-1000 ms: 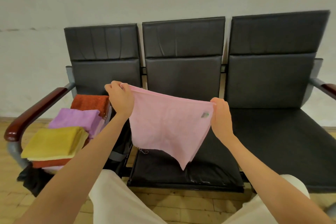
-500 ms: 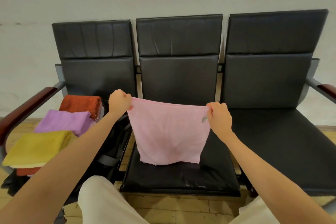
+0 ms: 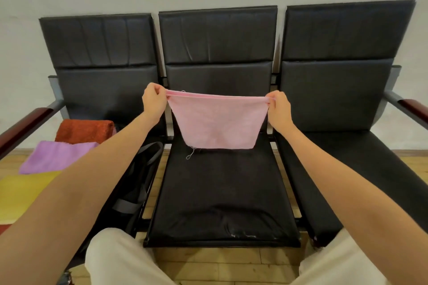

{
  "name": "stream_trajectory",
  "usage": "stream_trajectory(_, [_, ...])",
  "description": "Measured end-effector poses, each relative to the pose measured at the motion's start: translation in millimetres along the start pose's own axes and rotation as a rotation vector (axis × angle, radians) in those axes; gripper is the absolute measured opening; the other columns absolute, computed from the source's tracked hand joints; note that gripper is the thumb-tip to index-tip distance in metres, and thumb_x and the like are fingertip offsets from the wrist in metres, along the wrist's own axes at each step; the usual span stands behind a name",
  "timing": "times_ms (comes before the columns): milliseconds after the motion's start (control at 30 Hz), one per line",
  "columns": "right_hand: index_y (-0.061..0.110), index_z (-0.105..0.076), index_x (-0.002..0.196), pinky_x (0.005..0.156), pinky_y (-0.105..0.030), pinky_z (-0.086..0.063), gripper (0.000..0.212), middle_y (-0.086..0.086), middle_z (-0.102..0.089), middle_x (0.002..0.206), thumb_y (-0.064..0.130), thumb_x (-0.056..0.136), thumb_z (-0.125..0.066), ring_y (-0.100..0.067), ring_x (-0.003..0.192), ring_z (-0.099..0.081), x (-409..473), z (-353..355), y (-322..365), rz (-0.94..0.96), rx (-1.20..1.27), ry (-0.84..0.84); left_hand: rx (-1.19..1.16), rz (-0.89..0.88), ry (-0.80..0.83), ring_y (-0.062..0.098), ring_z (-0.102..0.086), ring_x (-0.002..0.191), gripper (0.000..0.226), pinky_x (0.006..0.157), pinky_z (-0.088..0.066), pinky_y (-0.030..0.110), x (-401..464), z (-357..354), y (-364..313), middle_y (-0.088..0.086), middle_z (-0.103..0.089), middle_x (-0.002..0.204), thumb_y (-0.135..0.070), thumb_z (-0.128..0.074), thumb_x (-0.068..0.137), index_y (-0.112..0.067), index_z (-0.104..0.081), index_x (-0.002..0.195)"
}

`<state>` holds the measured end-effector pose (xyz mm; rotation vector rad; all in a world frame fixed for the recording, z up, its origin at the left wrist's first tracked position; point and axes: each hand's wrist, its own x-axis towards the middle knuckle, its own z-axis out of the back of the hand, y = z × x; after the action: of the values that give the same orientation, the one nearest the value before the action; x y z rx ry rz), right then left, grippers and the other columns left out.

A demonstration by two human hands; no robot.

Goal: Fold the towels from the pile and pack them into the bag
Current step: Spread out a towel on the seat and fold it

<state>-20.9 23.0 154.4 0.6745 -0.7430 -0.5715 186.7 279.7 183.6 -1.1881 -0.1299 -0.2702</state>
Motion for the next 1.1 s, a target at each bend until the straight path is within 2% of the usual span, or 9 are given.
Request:
stream_trajectory(167, [-0.001, -0.058, 0.102, 0.069, -0.012, -0.035, 0.022, -0.008, -0.052, 0.1, 0.0, 0.097, -0.037, -0.013, 0.087, -0.049, -33.3, -3.2, -29.2, 0.041, -0.048, 0.053, -0.001, 0.067, 0.092, 0.027, -0.063, 0.098, 0.013, 0.089, -0.054, 0.045, -24.1, -0.8, 37.2, 0.01, -0.06, 0.098, -0.008, -0.043, 0.092, -0.012, -0.055, 0.09])
stream_trajectory(300, [-0.001, -0.06, 0.101, 0.074, -0.017, -0.034, 0.022, -0.014, -0.057, 0.101, -0.003, 0.096, -0.039, -0.017, 0.088, -0.052, -78.8, -20.1, -62.0, -0.009, -0.114, 0.157, 0.068, 0.143, 0.193, 0.029, -0.064, 0.095, 0.015, 0.087, -0.054, 0.045, -64.3, -2.8, 84.6, 0.015, -0.062, 0.097, -0.005, -0.043, 0.092, -0.002, -0.058, 0.093])
stream_trajectory(433, [0.0, -0.063, 0.1, 0.081, -0.025, -0.041, 0.023, -0.016, -0.062, 0.103, -0.004, 0.094, -0.041, -0.026, 0.097, -0.057, -128.7, -35.8, -92.2, -0.097, -0.179, 0.358, 0.189, 0.218, 0.334, 0.034, -0.064, 0.093, 0.017, 0.088, -0.053, 0.049, -106.3, 1.4, 142.5, 0.021, -0.065, 0.096, -0.003, -0.046, 0.09, -0.008, -0.057, 0.078])
stream_trajectory(567, [0.0, -0.064, 0.105, 0.086, -0.026, -0.043, 0.023, -0.014, -0.063, 0.109, -0.004, 0.094, -0.044, -0.026, 0.102, -0.058, -174.8, -41.4, -108.4, -0.148, -0.234, 0.616, 0.32, 0.309, 0.456, 0.035, -0.064, 0.092, 0.014, 0.088, -0.052, 0.048, -156.9, 19.5, 195.1, 0.017, -0.063, 0.09, -0.005, -0.047, 0.093, -0.003, -0.059, 0.087])
stream_trajectory(633, [0.003, -0.063, 0.106, 0.085, -0.027, -0.046, 0.022, -0.013, -0.062, 0.11, -0.001, 0.095, -0.044, -0.023, 0.097, -0.057, -193.7, -40.1, -110.6, -0.156, -0.247, 0.694, 0.433, 0.275, 0.532, 0.032, -0.062, 0.087, 0.015, 0.082, -0.051, 0.039, -178.7, 33.5, 210.3, 0.016, -0.063, 0.089, -0.008, -0.047, 0.095, -0.002, -0.059, 0.089])
stream_trajectory(700, [0.005, -0.061, 0.107, 0.083, -0.029, -0.05, 0.021, -0.013, -0.062, 0.11, 0.0, 0.094, -0.046, -0.022, 0.095, -0.058, -209.8, -38.1, -110.4, -0.157, -0.232, 0.734, 0.541, 0.194, 0.625, 0.028, -0.057, 0.081, 0.013, 0.073, -0.043, 0.033, -195.2, 47.2, 217.8, 0.013, -0.061, 0.083, -0.008, -0.049, 0.094, -0.005, -0.056, 0.085])
stream_trajectory(867, [0.005, -0.062, 0.109, 0.081, -0.024, -0.048, 0.021, -0.01, -0.063, 0.109, -0.001, 0.089, -0.058, -0.021, 0.095, -0.059, -233.6, -33.4, -103.6, -0.173, -0.186, 0.764, 0.78, -0.024, 0.79, 0.023, -0.053, 0.08, 0.01, 0.067, -0.034, 0.027, -216.3, 65.0, 223.2, 0.008, -0.056, 0.084, -0.006, -0.047, 0.092, -0.008, -0.052, 0.085])
stream_trajectory(1000, [0.004, -0.067, 0.101, 0.076, -0.023, -0.051, 0.017, -0.007, -0.067, 0.1, 0.004, 0.084, -0.067, -0.02, 0.087, -0.064, -237.4, -31.6, -98.4, -0.202, -0.105, 0.681, 1.091, -0.154, 0.909, 0.024, -0.057, 0.092, 0.016, 0.08, -0.044, 0.027, -221.5, 61.3, 221.9, 0.009, -0.054, 0.105, -0.013, -0.043, 0.095, -0.007, -0.057, 0.101])
stream_trajectory(1100, [0.006, -0.071, 0.097, 0.073, -0.018, -0.05, 0.014, -0.003, -0.068, 0.095, 0.007, 0.084, -0.069, -0.017, 0.084, -0.065, -235.6, -32.2, -94.4, -0.227, -0.074, 0.635, 1.397, -0.251, 0.842, 0.025, -0.057, 0.1, 0.022, 0.092, -0.04, 0.035, -228.6, 42.5, 204.0, 0.006, -0.056, 0.11, -0.019, -0.045, 0.092, -0.013, -0.061, 0.107])
